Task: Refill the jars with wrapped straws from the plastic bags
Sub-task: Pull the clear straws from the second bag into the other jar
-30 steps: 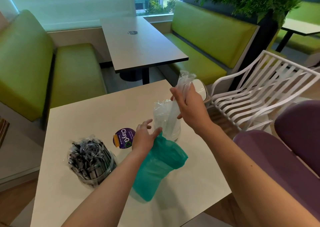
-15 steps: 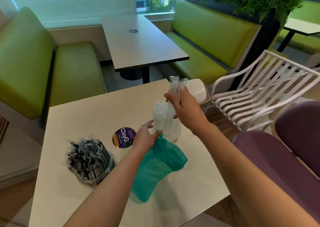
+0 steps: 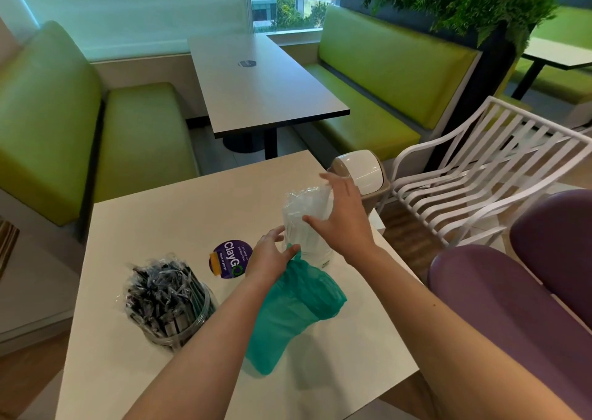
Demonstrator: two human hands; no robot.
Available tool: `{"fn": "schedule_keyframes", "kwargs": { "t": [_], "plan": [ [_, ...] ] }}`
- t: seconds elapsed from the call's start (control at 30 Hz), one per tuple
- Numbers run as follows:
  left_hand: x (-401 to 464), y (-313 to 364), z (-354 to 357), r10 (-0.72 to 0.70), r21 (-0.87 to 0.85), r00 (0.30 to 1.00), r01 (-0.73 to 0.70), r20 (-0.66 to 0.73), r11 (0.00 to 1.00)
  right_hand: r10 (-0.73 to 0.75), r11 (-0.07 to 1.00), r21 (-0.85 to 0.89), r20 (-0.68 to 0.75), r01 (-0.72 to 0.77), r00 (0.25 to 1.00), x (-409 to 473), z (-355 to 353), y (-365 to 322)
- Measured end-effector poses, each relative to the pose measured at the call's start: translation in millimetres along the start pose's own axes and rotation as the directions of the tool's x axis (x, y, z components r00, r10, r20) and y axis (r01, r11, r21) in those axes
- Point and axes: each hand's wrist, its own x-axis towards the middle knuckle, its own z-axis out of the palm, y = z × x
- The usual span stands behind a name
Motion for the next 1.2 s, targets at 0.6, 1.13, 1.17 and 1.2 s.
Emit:
{"fn": "schedule_keyframes", "kwargs": {
  "t": [0.6,1.13,1.17,1.2],
  "plan": [
    [-1,-1,1,0.012,-0.014,1.0,-0.012,0.0,1.0,-0.227,0.848,-0.432,0.226,0.307,0.947,0,21,17],
    [1,3,1,-0.034,0.063,0.999,0.034,0.002,0.997,-0.115,0.86,-0.478,0.158,0.178,0.981,24,28,-3],
    [1,3,1,-0.036,0.07,0.999,0.036,0.003,0.997,-0.112,0.851,-0.501,0.121,0.158,0.986,24,29,-5],
    [1,3,1,-0.037,0.074,0.999,0.037,0.001,0.997,-0.1,0.843,-0.521,0.096,0.136,0.99,24,31,-7]
  ]
}}
